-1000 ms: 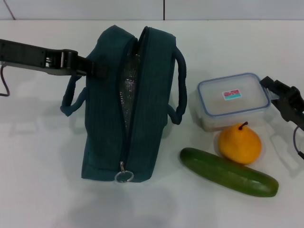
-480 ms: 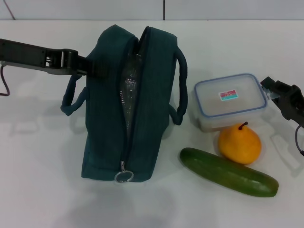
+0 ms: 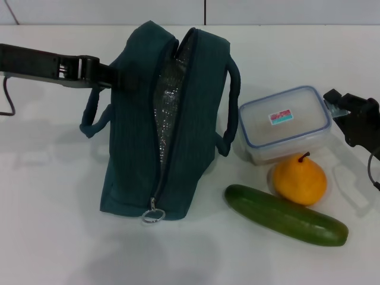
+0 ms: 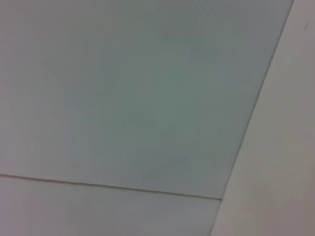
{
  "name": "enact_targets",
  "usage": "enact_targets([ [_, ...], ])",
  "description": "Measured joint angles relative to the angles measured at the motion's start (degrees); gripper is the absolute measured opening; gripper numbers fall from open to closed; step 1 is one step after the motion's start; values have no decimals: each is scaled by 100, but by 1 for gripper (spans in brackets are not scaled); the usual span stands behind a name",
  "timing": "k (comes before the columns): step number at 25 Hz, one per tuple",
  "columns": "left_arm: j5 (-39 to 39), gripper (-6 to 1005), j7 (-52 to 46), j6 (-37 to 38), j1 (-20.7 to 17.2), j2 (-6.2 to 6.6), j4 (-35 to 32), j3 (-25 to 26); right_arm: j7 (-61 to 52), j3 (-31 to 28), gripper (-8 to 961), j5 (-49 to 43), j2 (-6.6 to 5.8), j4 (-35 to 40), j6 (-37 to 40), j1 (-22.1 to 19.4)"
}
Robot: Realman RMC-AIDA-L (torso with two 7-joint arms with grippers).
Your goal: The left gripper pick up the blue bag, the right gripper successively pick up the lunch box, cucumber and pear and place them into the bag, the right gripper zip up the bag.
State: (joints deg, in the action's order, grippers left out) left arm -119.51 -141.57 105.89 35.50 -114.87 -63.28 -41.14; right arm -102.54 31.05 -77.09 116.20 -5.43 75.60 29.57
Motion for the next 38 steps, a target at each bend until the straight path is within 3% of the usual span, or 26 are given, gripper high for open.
enact_targets([
  [16,7,47,77,-25,18,-9,-1,18,-1872,-52,96,64,0,-28,131,-63],
  [30,7,46,78,-25,52,-22,-11,-9,-2033,-954,95,81,-1,-28,1505,-182],
  [37,-3,47,78,-24,53,-166,-139,-28,-2232,-1368,95,82,-8,-28,2015,-50],
  [38,-35,47,73,-24,54,-246,-245,-31,-2234,-1408,95,81,-8,-30,2061,-14],
])
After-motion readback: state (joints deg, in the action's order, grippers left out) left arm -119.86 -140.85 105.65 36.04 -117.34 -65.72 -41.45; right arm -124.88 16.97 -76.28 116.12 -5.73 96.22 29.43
